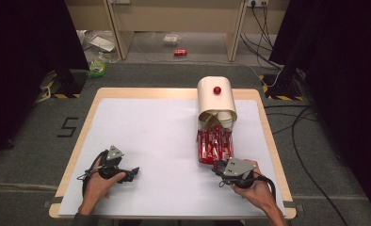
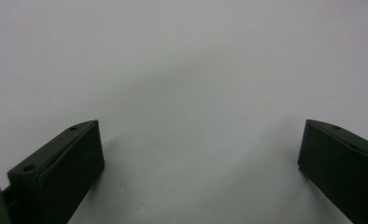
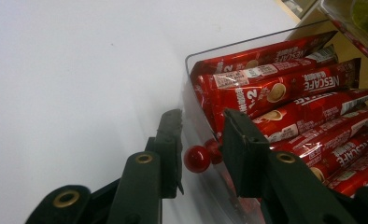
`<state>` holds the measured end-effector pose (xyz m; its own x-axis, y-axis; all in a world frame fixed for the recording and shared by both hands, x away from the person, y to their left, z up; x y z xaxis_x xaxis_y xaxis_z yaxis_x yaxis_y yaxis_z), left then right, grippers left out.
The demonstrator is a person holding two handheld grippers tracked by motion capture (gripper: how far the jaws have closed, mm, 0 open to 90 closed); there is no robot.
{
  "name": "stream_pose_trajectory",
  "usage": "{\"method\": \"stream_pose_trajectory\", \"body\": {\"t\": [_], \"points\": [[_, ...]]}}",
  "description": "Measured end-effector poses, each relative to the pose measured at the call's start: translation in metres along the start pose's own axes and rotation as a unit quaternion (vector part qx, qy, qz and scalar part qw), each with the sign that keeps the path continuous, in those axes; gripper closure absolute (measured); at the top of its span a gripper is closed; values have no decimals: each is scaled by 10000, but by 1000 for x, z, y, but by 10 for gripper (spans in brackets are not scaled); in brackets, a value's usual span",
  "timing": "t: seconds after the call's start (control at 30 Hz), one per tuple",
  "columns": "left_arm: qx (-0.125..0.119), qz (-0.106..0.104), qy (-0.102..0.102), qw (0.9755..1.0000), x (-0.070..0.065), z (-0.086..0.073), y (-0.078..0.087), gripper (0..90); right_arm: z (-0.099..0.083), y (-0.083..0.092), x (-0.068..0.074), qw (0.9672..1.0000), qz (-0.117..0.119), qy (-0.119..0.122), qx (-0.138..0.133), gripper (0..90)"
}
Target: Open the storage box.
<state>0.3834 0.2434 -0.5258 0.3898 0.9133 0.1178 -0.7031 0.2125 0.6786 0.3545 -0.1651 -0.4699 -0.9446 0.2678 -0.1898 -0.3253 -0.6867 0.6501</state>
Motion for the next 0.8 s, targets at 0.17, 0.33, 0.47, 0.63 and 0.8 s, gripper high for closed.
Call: {"method": "stream_pose_trajectory", "body": {"t": [0.17,0.33,0.47,0.63,0.8], "points": [[-2,0,0,10000,0,0,0,0,0,1,4,10000,34,5,3,671],[-1,0,1,10000,0,0,0,0,0,3,9,10000,75,-9,-3,669],[-1,0,0,10000,0,0,0,0,0,4,11,10000,89,1,-9,667],[-1,0,1,10000,0,0,0,0,0,6,14,9999,106,-4,-7,662],[-1,1,-2,10000,0,0,0,0,0,7,16,9999,121,5,-6,660]]}}
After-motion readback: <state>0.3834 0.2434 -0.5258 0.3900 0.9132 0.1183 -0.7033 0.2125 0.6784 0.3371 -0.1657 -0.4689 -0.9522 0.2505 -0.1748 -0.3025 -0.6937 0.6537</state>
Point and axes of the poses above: each handheld gripper's, and its own axes: y roughly backward along the jaws, z roughly out of its top, x roughly to its left, the point moved 3 cm from there along -y, roughly forward along the jaws, and after that the axes turned 12 degrees about z, right-handed, at the moved point
